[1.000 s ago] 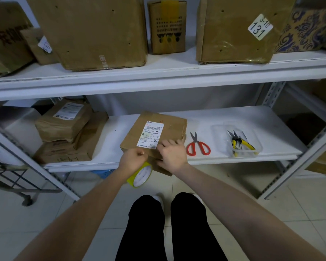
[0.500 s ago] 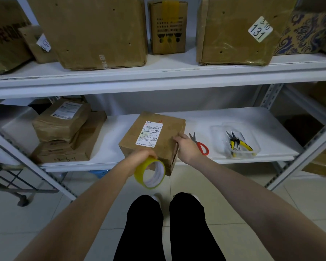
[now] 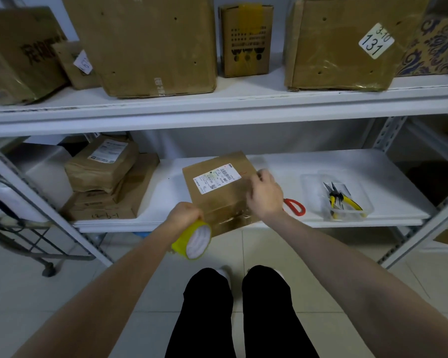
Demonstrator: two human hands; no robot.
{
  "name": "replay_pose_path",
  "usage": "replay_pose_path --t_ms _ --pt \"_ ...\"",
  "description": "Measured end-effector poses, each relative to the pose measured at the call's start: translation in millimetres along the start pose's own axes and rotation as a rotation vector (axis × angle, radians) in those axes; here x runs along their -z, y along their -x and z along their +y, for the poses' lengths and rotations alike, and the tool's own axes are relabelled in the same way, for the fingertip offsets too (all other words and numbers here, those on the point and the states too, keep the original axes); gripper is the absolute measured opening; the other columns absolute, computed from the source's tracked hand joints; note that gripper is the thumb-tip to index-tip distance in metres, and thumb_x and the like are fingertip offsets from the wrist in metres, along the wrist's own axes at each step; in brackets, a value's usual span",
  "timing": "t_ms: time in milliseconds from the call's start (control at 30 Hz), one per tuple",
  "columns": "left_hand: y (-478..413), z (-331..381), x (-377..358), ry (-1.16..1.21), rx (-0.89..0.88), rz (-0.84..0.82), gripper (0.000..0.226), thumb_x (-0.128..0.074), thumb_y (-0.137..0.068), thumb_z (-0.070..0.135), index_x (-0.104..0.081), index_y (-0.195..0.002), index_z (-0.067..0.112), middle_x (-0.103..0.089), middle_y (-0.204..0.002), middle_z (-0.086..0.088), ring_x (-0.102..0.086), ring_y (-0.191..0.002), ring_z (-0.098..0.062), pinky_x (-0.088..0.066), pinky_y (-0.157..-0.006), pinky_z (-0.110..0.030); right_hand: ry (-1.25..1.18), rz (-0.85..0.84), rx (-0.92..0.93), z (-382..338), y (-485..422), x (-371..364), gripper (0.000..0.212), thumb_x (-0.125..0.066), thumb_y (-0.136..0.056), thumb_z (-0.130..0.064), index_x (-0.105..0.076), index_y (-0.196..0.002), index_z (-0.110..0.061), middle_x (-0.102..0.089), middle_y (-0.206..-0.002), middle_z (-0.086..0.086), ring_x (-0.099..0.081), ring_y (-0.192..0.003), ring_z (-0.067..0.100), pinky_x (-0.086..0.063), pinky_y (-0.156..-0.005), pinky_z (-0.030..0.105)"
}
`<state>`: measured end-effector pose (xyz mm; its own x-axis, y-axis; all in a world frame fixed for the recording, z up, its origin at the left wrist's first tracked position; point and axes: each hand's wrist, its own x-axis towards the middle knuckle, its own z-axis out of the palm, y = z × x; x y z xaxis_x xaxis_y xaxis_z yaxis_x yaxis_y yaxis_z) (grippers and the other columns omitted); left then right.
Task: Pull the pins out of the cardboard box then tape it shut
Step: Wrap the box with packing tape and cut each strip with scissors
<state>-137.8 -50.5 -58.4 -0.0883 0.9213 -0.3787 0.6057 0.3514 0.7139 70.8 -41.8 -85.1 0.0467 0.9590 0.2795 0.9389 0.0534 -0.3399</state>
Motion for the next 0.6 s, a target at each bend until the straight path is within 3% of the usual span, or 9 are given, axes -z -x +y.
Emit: replay_pose_path --t_ms 67,167,267,367,433,500,600 --pt "1 0 -4 0.019 0.010 -0.095 0.008 -0.066 -0.071 0.007 -0.061 -0.065 0.010 -0.056 -0.072 -0.007 -0.051 -0.068 -0.019 -0.043 -0.062 -0.027 0.022 -0.153 -0.160 9 -7 6 0.046 -0.054 -0.092 -0.031 -0.043 -0.135 -0.018 -0.039 -0.137 0.012 -0.047 -0.121 0.032 -0.045 -0.099 0.039" --pt "-4 2 -16 0.104 -0.039 -0.101 0.017 -0.064 -0.076 0.003 -0.064 -0.063 0.013 -0.062 -0.079 -0.005 -0.055 -0.079 -0.019 -0.045 -0.075 -0.029 -0.171 -0.316 -0.225 12 -6 7 0.043 -0.051 -0.095 -0.033 -0.046 -0.135 -0.018 -0.045 -0.132 0.011 -0.060 -0.105 0.029 -0.051 -0.093 0.033" --pt "-11 0 -20 0.092 -0.105 0.025 0.021 -0.063 -0.081 0.011 -0.063 -0.065 0.023 -0.063 -0.087 0.000 -0.055 -0.089 -0.017 -0.041 -0.082 -0.026 -0.177 -0.257 -0.121 4 6 6 0.028 -0.055 -0.092 -0.026 -0.061 -0.114 -0.011 -0.059 -0.105 0.007 -0.059 -0.086 0.021 -0.046 -0.073 0.023" --pt "-15 -3 -18 0.084 -0.171 0.063 0.021 -0.060 -0.082 0.011 -0.063 -0.065 0.021 -0.065 -0.089 -0.002 -0.056 -0.092 -0.019 -0.042 -0.087 -0.029 -0.156 -0.299 0.039 -12 14 -2 0.023 -0.053 -0.086 -0.022 -0.068 -0.094 -0.007 -0.069 -0.091 0.010 -0.064 -0.085 0.028 -0.048 -0.068 0.027" --pt "-17 -5 -15 0.081 -0.169 0.060 0.020 -0.061 -0.081 0.010 -0.064 -0.064 0.020 -0.066 -0.087 -0.004 -0.058 -0.092 -0.022 -0.045 -0.090 -0.033 -0.094 -0.290 0.121 -17 11 -4 0.025 -0.051 -0.085 -0.020 -0.068 -0.099 -0.010 -0.068 -0.098 0.008 -0.065 -0.090 0.029 -0.052 -0.070 0.032" --pt "-15 -7 -12 0.070 -0.164 0.070 0.022 -0.061 -0.080 0.008 -0.064 -0.062 0.019 -0.066 -0.084 -0.004 -0.058 -0.090 -0.022 -0.047 -0.088 -0.034 0.018 -0.228 0.159 -18 3 -3 0.035 -0.051 -0.086 -0.021 -0.062 -0.119 -0.015 -0.057 -0.121 0.006 -0.057 -0.108 0.027 -0.051 -0.077 0.034" --pt "-15 -11 -11 -0.023 -0.182 0.108 0.014 -0.059 -0.082 0.012 -0.068 -0.071 0.011 -0.068 -0.088 -0.011 -0.060 -0.091 -0.026 -0.048 -0.084 -0.035 0.126 -0.364 0.213 -16 -8 -4 0.049 -0.047 -0.091 -0.026 -0.043 -0.140 -0.025 -0.041 -0.138 0.002 -0.037 -0.128 0.025 -0.042 -0.096 0.038"
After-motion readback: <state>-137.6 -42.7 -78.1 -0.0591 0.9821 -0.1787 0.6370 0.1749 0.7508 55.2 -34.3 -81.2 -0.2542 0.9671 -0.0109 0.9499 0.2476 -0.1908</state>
